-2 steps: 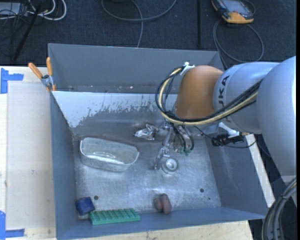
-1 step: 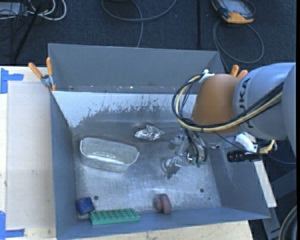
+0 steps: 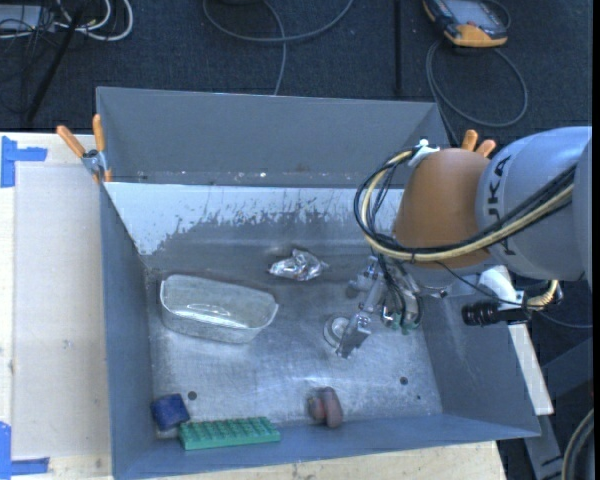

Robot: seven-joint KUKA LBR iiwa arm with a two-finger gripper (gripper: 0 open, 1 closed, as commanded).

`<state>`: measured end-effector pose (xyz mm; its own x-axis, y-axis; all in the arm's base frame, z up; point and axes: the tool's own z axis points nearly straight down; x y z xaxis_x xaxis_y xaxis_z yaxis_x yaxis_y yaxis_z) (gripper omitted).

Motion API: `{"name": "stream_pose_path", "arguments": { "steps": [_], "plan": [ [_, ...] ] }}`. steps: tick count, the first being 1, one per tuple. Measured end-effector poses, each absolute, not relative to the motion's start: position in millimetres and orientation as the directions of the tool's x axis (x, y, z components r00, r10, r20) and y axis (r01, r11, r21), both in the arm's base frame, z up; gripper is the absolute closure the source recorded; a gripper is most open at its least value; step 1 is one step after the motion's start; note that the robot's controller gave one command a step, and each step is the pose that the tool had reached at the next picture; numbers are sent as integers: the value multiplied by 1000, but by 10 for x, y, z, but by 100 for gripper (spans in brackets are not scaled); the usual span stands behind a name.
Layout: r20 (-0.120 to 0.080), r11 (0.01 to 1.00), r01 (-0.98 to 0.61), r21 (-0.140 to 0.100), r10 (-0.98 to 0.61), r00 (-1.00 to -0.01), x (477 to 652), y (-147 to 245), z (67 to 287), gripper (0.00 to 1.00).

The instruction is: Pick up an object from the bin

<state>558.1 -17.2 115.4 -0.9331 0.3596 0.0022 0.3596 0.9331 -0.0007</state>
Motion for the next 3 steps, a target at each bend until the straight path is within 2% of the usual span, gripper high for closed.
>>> {"name": "stream_pose_path", "arguments": {
  "steps": [1,2,3],
  "plan": [
    [-4,944,329,1,329,-944,5564,-182,704,0],
    [-9,862,507,5,507,-862,5269,-132,735,0],
    [-5,862,508,5,508,-862,5267,-130,745,100]
  ]
}}
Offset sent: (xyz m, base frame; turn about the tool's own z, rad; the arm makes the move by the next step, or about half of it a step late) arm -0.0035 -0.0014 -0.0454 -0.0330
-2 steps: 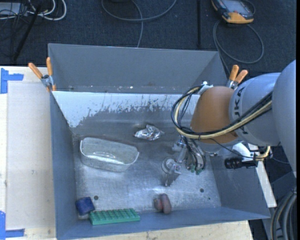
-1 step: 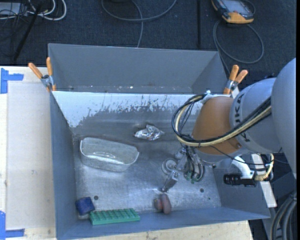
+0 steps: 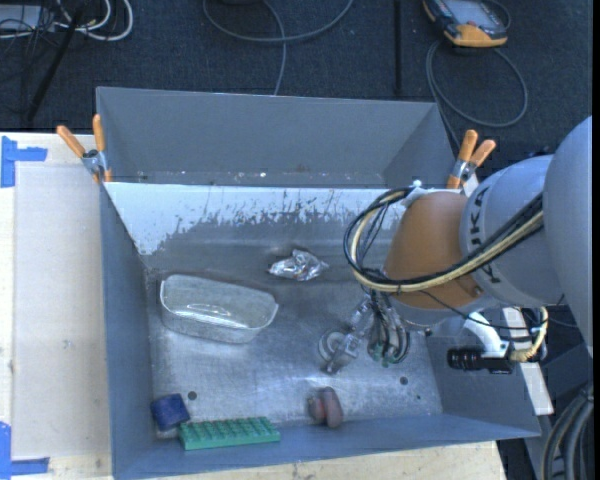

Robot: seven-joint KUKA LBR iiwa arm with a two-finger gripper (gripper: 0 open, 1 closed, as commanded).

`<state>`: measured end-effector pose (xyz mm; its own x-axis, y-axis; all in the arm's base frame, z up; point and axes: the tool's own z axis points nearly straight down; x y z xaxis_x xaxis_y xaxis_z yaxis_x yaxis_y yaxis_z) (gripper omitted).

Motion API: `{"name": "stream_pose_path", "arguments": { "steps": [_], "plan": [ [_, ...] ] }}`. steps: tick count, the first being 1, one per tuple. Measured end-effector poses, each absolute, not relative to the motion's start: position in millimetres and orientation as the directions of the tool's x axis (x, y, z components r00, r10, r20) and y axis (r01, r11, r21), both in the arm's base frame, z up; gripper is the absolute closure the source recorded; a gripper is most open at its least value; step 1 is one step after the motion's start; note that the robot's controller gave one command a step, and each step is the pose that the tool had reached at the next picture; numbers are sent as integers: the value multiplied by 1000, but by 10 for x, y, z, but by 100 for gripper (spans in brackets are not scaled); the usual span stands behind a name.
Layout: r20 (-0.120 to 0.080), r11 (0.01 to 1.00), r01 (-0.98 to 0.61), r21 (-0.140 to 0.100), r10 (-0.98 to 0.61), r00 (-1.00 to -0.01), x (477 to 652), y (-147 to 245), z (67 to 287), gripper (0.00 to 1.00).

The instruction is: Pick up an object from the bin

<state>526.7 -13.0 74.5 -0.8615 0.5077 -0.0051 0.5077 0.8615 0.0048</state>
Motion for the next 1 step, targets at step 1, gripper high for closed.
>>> {"name": "stream_pose_path", "arguments": {
  "steps": [1],
  "plan": [
    [-8,931,365,3,365,-931,5255,-223,2565,100]
  ]
}}
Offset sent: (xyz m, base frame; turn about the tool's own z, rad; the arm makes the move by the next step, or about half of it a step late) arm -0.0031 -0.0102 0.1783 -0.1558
